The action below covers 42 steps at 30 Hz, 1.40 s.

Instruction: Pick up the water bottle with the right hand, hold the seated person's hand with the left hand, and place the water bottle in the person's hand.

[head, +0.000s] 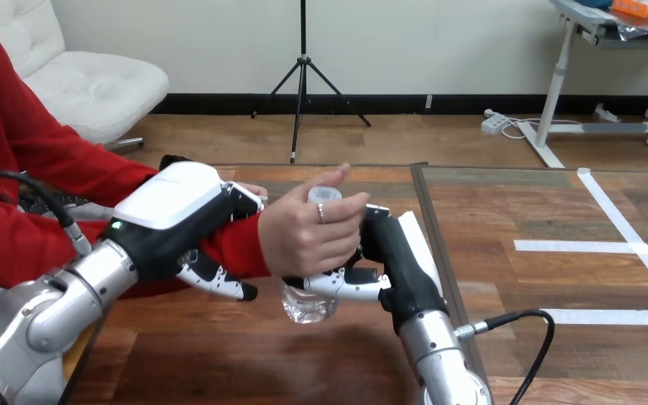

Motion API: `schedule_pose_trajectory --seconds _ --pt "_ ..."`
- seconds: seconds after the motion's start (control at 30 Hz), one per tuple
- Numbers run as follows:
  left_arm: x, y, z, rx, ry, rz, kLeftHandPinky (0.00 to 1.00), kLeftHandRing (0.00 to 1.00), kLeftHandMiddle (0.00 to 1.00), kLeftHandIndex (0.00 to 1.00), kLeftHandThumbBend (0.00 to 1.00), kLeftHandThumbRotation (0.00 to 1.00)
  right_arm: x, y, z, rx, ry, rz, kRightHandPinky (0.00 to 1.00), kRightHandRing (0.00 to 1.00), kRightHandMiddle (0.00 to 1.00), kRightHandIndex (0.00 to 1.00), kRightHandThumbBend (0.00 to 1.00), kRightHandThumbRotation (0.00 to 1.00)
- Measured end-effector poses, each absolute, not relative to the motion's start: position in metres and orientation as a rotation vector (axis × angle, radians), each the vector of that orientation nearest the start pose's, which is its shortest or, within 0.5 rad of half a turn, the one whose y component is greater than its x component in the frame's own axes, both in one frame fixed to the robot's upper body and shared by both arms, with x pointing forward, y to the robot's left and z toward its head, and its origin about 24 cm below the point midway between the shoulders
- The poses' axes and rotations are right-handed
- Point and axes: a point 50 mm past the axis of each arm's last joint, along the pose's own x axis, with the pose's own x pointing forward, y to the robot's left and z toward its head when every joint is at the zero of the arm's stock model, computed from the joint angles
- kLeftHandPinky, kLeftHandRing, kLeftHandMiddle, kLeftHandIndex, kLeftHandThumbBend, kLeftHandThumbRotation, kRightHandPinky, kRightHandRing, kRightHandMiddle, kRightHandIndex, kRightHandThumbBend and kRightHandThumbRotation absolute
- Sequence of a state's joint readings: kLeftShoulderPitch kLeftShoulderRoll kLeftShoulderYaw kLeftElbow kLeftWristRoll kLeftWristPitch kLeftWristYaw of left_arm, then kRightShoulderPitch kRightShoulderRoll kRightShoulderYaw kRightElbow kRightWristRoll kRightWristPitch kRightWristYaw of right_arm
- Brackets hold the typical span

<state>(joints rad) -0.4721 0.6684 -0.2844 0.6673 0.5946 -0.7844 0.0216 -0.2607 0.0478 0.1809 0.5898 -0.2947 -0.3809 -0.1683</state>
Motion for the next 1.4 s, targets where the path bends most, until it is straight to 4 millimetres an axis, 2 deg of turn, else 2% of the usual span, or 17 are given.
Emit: schedule_pose_trajectory --seconds 0.83,1.4 --pt "0.312 0.206 0.088 1.194 -0.46 -0.543 0.28 0.34 0.4 0.41 0.77 0.0 0.287 -0.077 0.026 -0.292 -0.145 0.177 0.33 0.39 0.46 0.47 0.82 0.0" --pt "0.312 0.206 0.089 1.191 -0.47 -0.544 0.28 0.34 0.4 0.41 0.76 0.0 0.288 -0.078 0.029 -0.297 -0.145 0.173 0.33 0.39 0.46 0.47 0.82 0.0"
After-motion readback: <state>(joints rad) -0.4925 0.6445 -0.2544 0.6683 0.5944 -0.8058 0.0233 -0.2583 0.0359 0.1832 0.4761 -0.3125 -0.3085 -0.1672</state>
